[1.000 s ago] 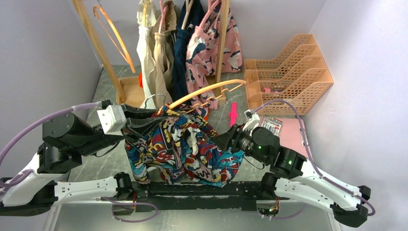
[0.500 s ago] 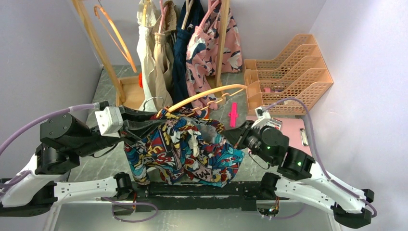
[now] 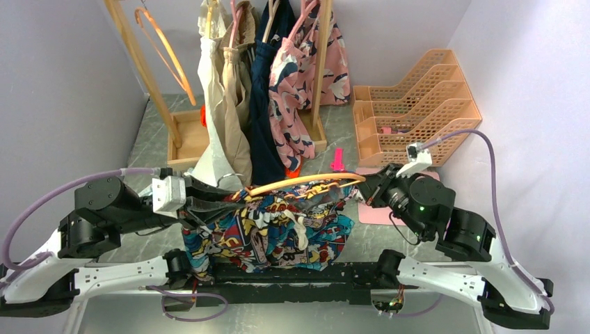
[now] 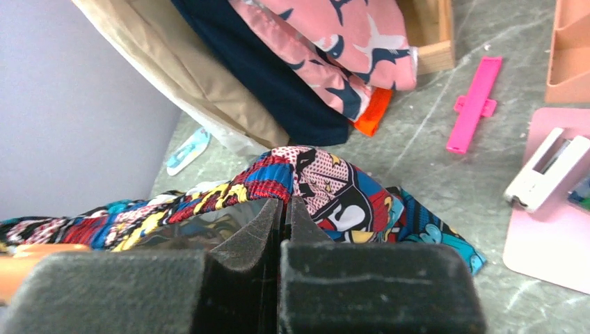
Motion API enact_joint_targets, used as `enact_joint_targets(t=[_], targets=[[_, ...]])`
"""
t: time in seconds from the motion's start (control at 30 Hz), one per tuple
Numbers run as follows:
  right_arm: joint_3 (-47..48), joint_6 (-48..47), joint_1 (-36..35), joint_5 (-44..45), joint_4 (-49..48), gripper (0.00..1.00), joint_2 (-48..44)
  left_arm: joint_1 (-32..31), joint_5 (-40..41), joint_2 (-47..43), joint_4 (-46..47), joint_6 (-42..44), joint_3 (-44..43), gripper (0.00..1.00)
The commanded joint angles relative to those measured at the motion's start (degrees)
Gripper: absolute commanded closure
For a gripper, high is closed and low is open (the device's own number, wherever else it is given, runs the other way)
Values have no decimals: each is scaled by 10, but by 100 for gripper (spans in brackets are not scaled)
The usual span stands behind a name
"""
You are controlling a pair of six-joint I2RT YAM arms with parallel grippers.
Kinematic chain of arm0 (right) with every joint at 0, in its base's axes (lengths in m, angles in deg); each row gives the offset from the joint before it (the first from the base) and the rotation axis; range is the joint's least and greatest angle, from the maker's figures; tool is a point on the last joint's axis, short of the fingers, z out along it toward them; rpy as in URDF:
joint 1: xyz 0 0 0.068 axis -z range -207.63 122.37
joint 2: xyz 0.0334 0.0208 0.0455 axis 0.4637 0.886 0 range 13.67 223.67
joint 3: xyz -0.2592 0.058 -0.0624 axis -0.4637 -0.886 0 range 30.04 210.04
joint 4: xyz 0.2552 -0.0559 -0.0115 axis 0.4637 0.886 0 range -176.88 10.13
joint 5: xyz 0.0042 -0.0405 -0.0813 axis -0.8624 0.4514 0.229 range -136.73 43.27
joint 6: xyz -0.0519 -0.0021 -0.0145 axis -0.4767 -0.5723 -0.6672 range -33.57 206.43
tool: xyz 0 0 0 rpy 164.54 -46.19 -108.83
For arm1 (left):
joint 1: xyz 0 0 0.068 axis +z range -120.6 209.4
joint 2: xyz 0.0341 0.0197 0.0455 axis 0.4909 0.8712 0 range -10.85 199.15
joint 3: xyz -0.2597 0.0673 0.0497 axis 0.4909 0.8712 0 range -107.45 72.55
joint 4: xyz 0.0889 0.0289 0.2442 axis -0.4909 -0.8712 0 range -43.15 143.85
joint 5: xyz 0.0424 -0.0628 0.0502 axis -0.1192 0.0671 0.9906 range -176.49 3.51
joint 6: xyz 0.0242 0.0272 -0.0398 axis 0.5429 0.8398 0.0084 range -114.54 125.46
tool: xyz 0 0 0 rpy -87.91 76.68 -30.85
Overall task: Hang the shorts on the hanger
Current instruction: Hang the shorts on the hanger.
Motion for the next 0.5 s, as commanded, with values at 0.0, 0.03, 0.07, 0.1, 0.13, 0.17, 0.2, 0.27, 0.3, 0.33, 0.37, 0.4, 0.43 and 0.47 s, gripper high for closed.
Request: enact_joint_targets(t=[0.0, 0.03, 0.07, 0.1, 0.13, 0.17, 0.2, 0.27, 0.3, 0.33, 0.37, 0.4, 0.43, 0.47], targets=[[11, 2, -2, 31, 51, 100, 23, 2, -41, -22, 46, -13, 2, 93], [8, 6, -2, 32, 52, 100, 28, 2, -46, -26, 50, -15, 3, 93], [5, 10, -2, 34, 52, 100, 30, 2, -52, -31, 54, -18, 5, 93], [2, 14, -2, 37, 49, 100, 32, 2, -62, -35, 58, -21, 6, 93], [-2, 16, -2, 40, 45, 100, 32, 2, -73, -39, 60, -25, 7, 93], [-4, 17, -1, 44, 40, 100, 32, 2, -82, -43, 60, -29, 8, 93], [-5, 17, -2, 47, 34, 100, 33, 2, -90, -46, 59, -33, 9, 93], [-3, 13, -2, 49, 24, 100, 37, 2, -97, -52, 55, -40, 11, 93], [0, 11, -2, 49, 21, 100, 42, 2, -102, -56, 53, -43, 12, 93], [3, 10, -1, 48, 19, 100, 46, 2, -107, -60, 51, -45, 13, 93], [5, 7, -2, 46, 14, 100, 50, 2, -111, -64, 52, -49, 14, 93], [6, 4, -2, 43, 10, 100, 54, 2, -114, -68, 54, -53, 17, 93], [6, 4, -1, 42, 7, 100, 57, 2, -119, -71, 56, -56, 20, 93], [5, 3, -1, 41, 2, 100, 59, 3, -124, -74, 61, -60, 21, 93]])
